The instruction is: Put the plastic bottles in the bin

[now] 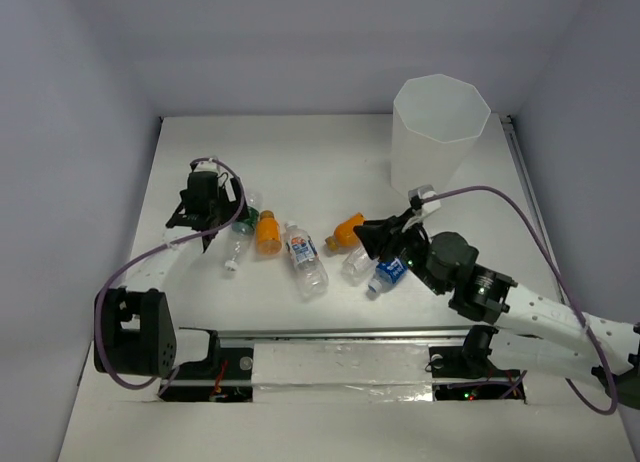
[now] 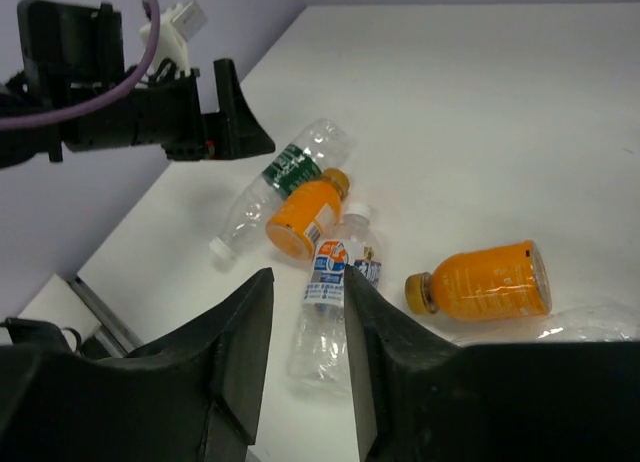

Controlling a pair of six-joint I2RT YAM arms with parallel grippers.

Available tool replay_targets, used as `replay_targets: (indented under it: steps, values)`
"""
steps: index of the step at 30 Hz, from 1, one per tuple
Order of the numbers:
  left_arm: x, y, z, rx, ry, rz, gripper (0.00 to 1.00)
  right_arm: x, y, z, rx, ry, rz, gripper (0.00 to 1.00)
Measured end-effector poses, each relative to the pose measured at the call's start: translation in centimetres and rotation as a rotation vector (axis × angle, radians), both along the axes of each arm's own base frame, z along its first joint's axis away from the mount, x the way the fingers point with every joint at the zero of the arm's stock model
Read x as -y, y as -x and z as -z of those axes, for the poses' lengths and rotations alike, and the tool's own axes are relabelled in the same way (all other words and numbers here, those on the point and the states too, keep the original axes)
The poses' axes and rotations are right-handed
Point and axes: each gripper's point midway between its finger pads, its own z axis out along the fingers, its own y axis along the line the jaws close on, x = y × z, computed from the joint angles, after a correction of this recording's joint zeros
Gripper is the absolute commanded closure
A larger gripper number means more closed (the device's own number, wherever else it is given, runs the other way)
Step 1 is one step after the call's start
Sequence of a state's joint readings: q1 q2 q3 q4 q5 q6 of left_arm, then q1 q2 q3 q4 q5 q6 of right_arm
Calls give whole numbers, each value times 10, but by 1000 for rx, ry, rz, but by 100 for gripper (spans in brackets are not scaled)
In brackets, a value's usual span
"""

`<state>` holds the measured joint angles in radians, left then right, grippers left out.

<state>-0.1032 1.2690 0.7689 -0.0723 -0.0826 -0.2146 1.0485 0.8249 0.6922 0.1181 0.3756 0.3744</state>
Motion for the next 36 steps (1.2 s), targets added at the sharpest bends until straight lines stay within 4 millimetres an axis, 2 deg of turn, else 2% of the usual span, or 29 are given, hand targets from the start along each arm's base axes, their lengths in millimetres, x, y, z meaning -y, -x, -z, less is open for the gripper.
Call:
replay_targets:
  steps: [4, 7, 14, 17, 23, 29, 30, 32, 34, 36]
  values:
    - [4, -5, 9, -32, 7, 16, 10, -17, 0, 15, -32, 50, -48, 59]
    - [11, -17, 10, -43, 13, 36, 10, -27, 3, 20, -47, 69, -92, 59]
    - [46, -52, 7, -38, 2, 108, 11, -32, 5, 23, -56, 76, -114, 58]
    - [42, -61, 18, -64, -34, 86, 13, -32, 5, 22, -56, 77, -114, 58]
    - [28, -57, 40, -131, -96, 48, 19, -37, 2, 22, -62, 85, -116, 58]
    - [21, -53, 50, -165, -130, 29, 34, -42, 2, 24, -77, 87, -125, 56]
    - [20, -53, 49, -163, -135, 25, 41, -43, 1, 24, -81, 86, -126, 54]
    - [18, -53, 49, -162, -140, 16, 44, -47, 1, 24, -88, 88, -131, 45]
    - [16, -54, 48, -160, -141, 11, 56, -52, -1, 27, -101, 94, -136, 38]
    - [14, -53, 47, -160, -147, 3, 61, -58, -4, 33, -118, 106, -137, 31]
